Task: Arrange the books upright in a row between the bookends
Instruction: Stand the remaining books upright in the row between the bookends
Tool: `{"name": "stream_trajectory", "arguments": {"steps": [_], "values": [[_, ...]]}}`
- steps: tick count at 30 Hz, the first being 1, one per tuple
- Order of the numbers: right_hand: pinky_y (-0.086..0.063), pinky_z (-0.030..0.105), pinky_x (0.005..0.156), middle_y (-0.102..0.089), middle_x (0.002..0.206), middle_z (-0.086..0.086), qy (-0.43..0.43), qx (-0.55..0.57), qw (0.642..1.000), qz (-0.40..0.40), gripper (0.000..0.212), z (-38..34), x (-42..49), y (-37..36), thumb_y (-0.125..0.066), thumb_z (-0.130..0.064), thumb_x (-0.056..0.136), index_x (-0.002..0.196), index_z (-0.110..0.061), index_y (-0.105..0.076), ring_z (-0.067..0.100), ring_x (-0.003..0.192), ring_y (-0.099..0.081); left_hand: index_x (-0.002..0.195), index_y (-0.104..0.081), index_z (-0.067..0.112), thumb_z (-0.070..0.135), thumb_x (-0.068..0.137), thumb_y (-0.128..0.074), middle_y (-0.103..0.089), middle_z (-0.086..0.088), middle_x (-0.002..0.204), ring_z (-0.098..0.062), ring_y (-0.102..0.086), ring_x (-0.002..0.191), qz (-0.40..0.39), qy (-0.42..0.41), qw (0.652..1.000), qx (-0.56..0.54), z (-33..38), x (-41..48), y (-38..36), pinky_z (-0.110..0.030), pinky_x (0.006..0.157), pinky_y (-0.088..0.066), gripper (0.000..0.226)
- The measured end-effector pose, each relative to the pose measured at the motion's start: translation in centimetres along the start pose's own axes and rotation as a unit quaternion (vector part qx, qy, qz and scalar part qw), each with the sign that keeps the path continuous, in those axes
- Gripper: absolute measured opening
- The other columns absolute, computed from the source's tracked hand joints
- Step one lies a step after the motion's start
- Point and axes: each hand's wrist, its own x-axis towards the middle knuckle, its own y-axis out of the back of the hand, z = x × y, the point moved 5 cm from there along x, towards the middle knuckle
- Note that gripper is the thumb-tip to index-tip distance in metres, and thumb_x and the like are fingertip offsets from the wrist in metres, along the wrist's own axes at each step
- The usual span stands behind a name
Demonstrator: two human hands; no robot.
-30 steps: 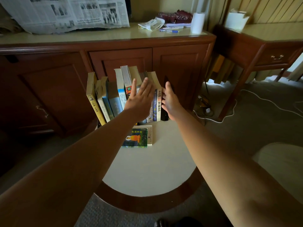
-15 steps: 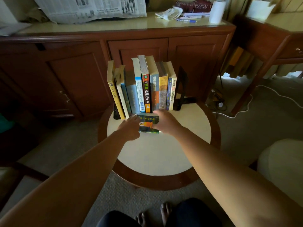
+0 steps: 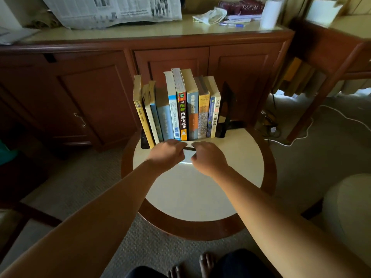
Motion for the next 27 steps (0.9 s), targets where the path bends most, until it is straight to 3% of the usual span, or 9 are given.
{"name": "stream_trajectory", "arguments": {"steps": [3,6,9,12,15,17,20,24,27], "values": [[-0.050,0.034,0.076,-0.075,0.096,0.007,-0.010,-0.037,0.994,0.106,0.022,0.3,-0.5,2.7,-0.058,-0.026,0.094,0.102,-0.015,-0.075,0.028,0.089,-0.067,0.114,-0.074,0.007,0.001,0.085,-0.074,-0.075,-0.012,0.102,-0.033,-0.072,0.094,0.029,-0.093,0.995,0.000,2.8,2.4,1.6,-0.044,0.069,-0.064,0.029],[-0.047,0.032,0.070,-0.075,0.098,0.008,-0.094,0.045,0.986,0.128,0.025,2.6,-1.4,4.6,-0.054,-0.028,0.102,0.109,-0.013,-0.073,0.030,0.090,-0.069,0.120,-0.071,0.003,-0.006,0.085,-0.074,-0.074,-0.017,0.111,-0.036,-0.073,0.098,0.060,-0.120,0.991,-0.021,4.8,5.0,3.2,-0.047,0.073,-0.065,0.036],[-0.039,0.031,0.068,-0.074,0.103,0.010,-0.174,0.100,0.972,0.124,0.019,6.1,-1.9,5.1,-0.055,-0.025,0.101,0.110,-0.014,-0.068,0.033,0.097,-0.068,0.127,-0.068,-0.001,-0.010,0.085,-0.068,-0.070,-0.021,0.123,-0.039,-0.068,0.115,0.115,-0.131,0.985,0.001,5.6,7.7,4.0,-0.052,0.095,-0.059,0.043],[-0.044,0.037,0.073,-0.072,0.103,0.014,-0.249,0.169,0.938,0.169,0.014,8.7,-2.5,5.0,-0.057,-0.019,0.099,0.107,-0.010,-0.064,0.039,0.099,-0.066,0.139,-0.062,0.001,-0.006,0.084,-0.061,-0.062,-0.022,0.141,-0.041,-0.055,0.136,0.154,-0.129,0.977,0.076,6.1,10.9,5.1,-0.057,0.120,-0.036,0.055],[-0.050,0.035,0.077,-0.070,0.118,0.017,-0.283,0.219,0.905,0.231,0.020,9.3,-2.6,5.2,-0.056,-0.016,0.102,0.118,-0.005,-0.059,0.037,0.109,-0.067,0.165,-0.021,0.014,0.010,0.095,-0.045,-0.019,-0.012,0.172,-0.031,-0.011,0.160,0.057,-0.078,0.979,0.181,6.2,13.9,4.8,-0.050,0.129,0.002,0.073],[-0.055,0.038,0.081,-0.069,0.122,0.019,-0.280,0.243,0.893,0.255,0.022,9.2,-2.1,4.9,-0.055,-0.015,0.103,0.122,-0.004,-0.057,0.036,0.111,-0.068,0.167,-0.003,0.017,0.018,0.099,-0.043,-0.002,-0.009,0.175,-0.028,0.002,0.161,-0.020,-0.056,0.969,0.241,5.8,15.2,4.0,-0.052,0.127,0.010,0.079],[-0.055,0.040,0.084,-0.070,0.121,0.019,-0.272,0.269,0.883,0.270,0.024,9.2,-0.5,3.9,-0.053,-0.013,0.103,0.125,-0.004,-0.058,0.037,0.111,-0.068,0.166,0.003,0.016,0.023,0.099,-0.047,-0.005,-0.008,0.175,-0.027,-0.002,0.161,-0.070,-0.026,0.962,0.264,5.4,15.8,2.7,-0.054,0.127,0.006,0.084],[-0.052,0.033,0.079,-0.069,0.121,0.019,-0.247,0.279,0.888,0.271,0.023,8.8,1.8,3.1,-0.051,-0.011,0.105,0.125,-0.004,-0.060,0.035,0.109,-0.069,0.166,0.003,0.017,0.021,0.099,-0.046,-0.004,-0.006,0.175,-0.025,0.000,0.161,-0.069,-0.009,0.963,0.260,5.4,15.7,2.2,-0.053,0.126,0.007,0.083],[-0.053,0.038,0.081,-0.068,0.123,0.021,-0.232,0.301,0.891,0.248,0.023,8.6,3.6,2.2,-0.048,-0.011,0.106,0.124,-0.004,-0.059,0.037,0.110,-0.068,0.166,0.003,0.017,0.019,0.100,-0.049,-0.006,-0.005,0.175,-0.025,-0.003,0.161,-0.062,-0.018,0.963,0.260,5.1,15.8,2.3,-0.051,0.127,0.005,0.084]]}}
